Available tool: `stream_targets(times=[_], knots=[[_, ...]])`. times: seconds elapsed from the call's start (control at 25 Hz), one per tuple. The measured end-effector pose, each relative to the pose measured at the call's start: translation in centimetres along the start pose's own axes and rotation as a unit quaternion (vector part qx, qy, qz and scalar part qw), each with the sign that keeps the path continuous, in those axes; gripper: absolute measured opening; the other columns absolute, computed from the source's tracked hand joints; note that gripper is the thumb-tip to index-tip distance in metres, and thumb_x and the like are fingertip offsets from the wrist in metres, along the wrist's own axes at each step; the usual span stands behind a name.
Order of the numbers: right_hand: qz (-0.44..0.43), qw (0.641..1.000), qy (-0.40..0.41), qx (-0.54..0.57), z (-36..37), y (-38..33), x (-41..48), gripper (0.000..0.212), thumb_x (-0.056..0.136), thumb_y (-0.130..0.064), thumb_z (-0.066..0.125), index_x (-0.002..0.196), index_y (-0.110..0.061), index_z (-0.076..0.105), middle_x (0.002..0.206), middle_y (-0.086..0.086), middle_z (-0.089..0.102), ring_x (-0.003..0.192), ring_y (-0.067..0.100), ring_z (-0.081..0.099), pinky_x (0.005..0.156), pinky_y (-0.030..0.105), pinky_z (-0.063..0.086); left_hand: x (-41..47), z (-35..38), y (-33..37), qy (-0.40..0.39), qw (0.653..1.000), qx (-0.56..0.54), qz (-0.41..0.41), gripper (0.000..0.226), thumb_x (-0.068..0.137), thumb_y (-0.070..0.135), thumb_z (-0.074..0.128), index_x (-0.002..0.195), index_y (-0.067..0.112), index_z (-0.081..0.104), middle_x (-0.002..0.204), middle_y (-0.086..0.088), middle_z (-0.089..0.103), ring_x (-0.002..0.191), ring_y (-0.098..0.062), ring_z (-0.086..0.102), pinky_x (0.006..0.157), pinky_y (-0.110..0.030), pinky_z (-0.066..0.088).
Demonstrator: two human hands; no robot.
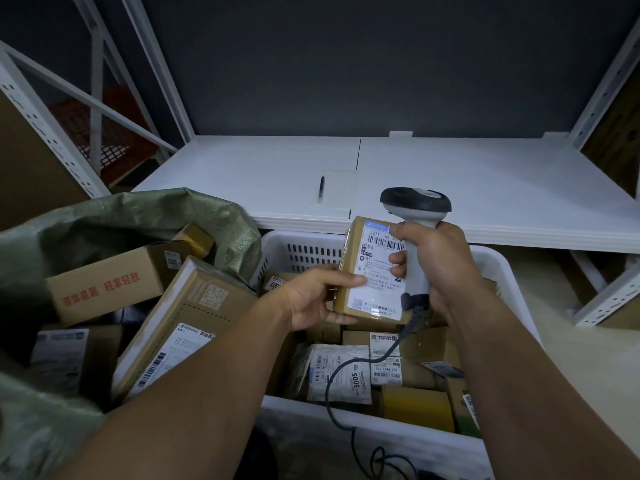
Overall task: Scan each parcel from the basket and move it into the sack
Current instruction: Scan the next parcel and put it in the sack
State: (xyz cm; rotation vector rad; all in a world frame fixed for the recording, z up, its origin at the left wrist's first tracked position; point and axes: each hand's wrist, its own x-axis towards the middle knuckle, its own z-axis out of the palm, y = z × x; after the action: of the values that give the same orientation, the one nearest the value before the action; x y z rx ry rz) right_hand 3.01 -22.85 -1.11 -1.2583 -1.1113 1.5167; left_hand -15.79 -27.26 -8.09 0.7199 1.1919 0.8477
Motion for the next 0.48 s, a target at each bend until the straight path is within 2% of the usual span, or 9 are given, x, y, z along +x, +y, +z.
stream_targets(times=[0.12, 0.24, 0.32, 0.36, 0.48], knots=[[0.009, 1.000, -0.006, -0.015, 0.2, 0.1, -0.2, 0.014, 0.088, -0.016, 0.071, 0.098, -0.006, 0.070, 0.073, 0.016, 0.067, 0.055, 0.021, 0.059, 0.058, 0.033, 0.051, 0.2, 0.6, 0.0, 0.010, 1.000, 0.011, -0.004, 0.058, 0.079, 0.024, 0.083, 0.132, 0.013, 0.062, 0.121, -0.011, 0.074, 0.113, -0.029, 0.070, 0.087, -0.045, 0.059], [-0.017, 1.000, 0.013, -0.015, 0.6, -0.2, -0.5, 0.008, 0.090, -0.013, 0.068, 0.094, -0.007, 0.068, 0.076, 0.015, 0.071, 0.057, 0.020, 0.063, 0.054, 0.030, 0.052, 0.9, 0.6, -0.3, 0.044, 0.999, -0.002, 0.016, 0.050, 0.083, 0.011, 0.079, 0.130, 0.012, 0.062, 0.116, -0.009, 0.076, 0.111, -0.029, 0.071, 0.092, -0.049, 0.058], [-0.041, 0.999, 0.033, 0.007, 0.7, -0.9, -0.8, 0.003, 0.091, -0.010, 0.068, 0.092, -0.008, 0.065, 0.079, 0.012, 0.070, 0.058, 0.018, 0.065, 0.051, 0.029, 0.051, 1.7, 0.0, -0.5, 0.084, 0.994, -0.059, 0.042, 0.061, 0.074, 0.001, 0.080, 0.132, 0.012, 0.061, 0.117, -0.010, 0.075, 0.112, -0.032, 0.071, 0.095, -0.056, 0.056], [-0.045, 0.998, 0.030, 0.017, 0.6, -1.3, -1.0, 0.004, 0.091, -0.010, 0.069, 0.093, -0.008, 0.065, 0.082, 0.012, 0.070, 0.057, 0.018, 0.064, 0.051, 0.029, 0.050, 2.1, -0.7, -0.5, 0.121, 0.986, -0.097, 0.056, 0.071, 0.068, -0.005, 0.080, 0.133, 0.013, 0.059, 0.119, -0.010, 0.075, 0.112, -0.035, 0.070, 0.092, -0.060, 0.057], [-0.023, 0.999, -0.042, -0.014, 0.4, -2.4, -1.9, 0.012, 0.092, -0.015, 0.070, 0.101, -0.008, 0.067, 0.091, 0.016, 0.076, 0.050, 0.017, 0.056, 0.050, 0.030, 0.047, 2.7, -2.8, -0.7, 0.207, 0.958, -0.179, 0.088, 0.074, 0.065, -0.019, 0.070, 0.129, 0.017, 0.058, 0.118, -0.011, 0.075, 0.111, -0.040, 0.068, 0.082, -0.065, 0.058]])
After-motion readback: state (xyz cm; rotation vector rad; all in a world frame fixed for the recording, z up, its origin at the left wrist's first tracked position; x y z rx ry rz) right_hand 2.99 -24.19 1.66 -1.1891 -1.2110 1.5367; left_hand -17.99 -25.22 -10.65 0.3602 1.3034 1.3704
